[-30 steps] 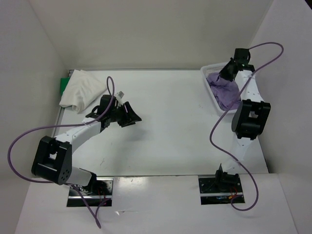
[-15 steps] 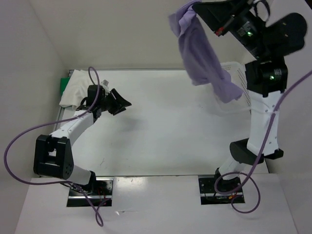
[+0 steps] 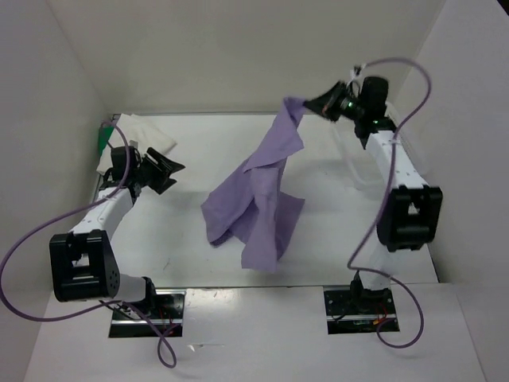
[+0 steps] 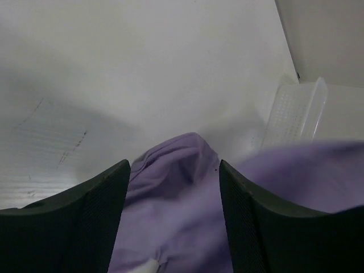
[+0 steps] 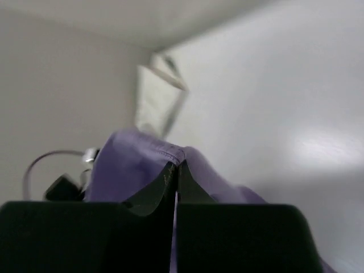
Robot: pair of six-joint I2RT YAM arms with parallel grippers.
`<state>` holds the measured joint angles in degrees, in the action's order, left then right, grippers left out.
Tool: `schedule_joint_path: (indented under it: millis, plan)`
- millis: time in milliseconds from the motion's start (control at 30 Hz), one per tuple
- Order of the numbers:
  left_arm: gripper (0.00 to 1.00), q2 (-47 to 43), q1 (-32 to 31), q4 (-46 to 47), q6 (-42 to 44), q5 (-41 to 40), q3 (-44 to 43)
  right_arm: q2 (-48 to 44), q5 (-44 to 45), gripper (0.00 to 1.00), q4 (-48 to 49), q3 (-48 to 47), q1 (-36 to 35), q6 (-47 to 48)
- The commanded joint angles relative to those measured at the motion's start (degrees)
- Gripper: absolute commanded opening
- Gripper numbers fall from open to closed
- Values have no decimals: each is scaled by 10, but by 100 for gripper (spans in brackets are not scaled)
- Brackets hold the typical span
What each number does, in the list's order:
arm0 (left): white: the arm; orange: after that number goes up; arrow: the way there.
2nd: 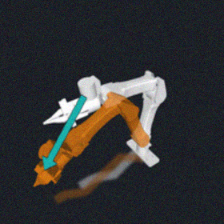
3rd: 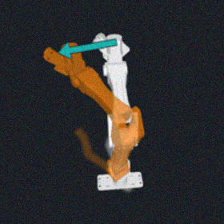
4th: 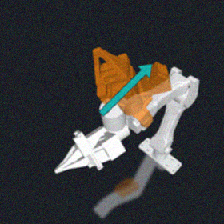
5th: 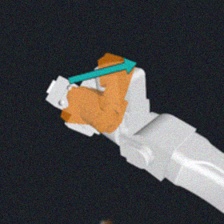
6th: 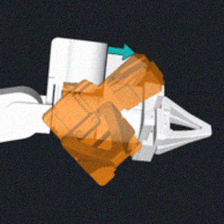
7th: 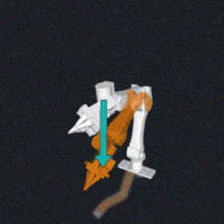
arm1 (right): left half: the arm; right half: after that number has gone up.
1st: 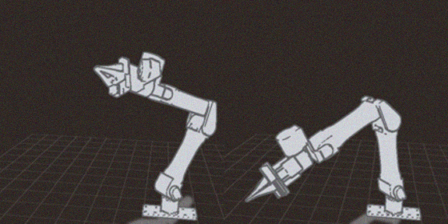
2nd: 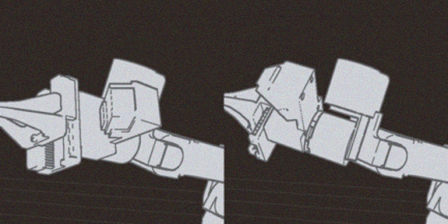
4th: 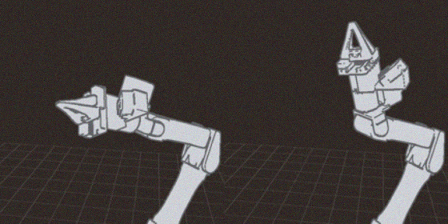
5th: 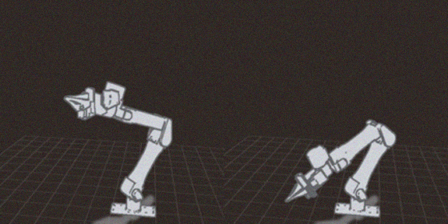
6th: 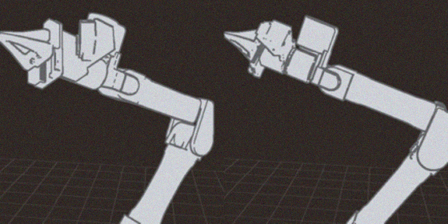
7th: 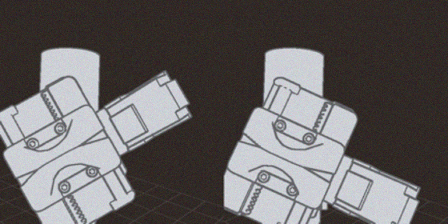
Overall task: Fold and stack the t-shirts
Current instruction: Move the tshirt to the center of the board
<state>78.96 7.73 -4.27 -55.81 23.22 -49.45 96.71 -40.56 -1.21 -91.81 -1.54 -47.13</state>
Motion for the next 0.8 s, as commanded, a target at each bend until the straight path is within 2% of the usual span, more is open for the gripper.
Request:
schedule_joint_path:
  millis: [0,100,133,233,267,300,367,433,500,533,567,600,633,667,733,767]
  plan:
    - [72,-14,-2,3,18,0,16,76,24,0,-23,62,21,34]
    - [72,-14,-33,-34,71,-47,10,129,69,0,-99,30,21,49]
    - [73,-14,-64,-46,86,-62,5,138,79,0,-110,21,15,55]
    - [79,-14,-112,-87,128,-119,5,124,159,0,-164,-35,1,76]
    - [81,-14,-121,-87,128,-126,5,118,182,4,-178,-48,1,81]
    - [83,-14,-128,-93,128,-126,14,113,224,28,-196,-60,-5,92]
    - [86,-6,-159,-93,128,-126,24,96,282,59,-252,-80,-14,117]
    - [86,8,-184,-93,122,-139,24,56,304,64,-278,-46,-21,123]
    - [86,30,-215,-93,122,-144,24,10,304,64,-278,28,-34,110]
    - [86,37,-221,-93,116,-150,24,-15,278,64,-271,117,-39,101]
    - [86,47,-228,-93,109,-150,24,-69,272,60,-271,164,-61,90]
    - [84,47,-228,-81,109,-150,30,-98,272,54,-264,211,-78,79]
    - [82,56,-228,-76,101,-150,30,-126,272,42,-258,301,-96,52]
    - [75,65,-228,-69,101,-144,30,-151,272,35,-258,342,-116,36]
    - [69,84,-234,-57,95,-130,30,-220,258,20,-258,444,-165,-16]
    - [60,107,-234,-57,95,-121,16,-260,246,20,-258,470,-180,-31]
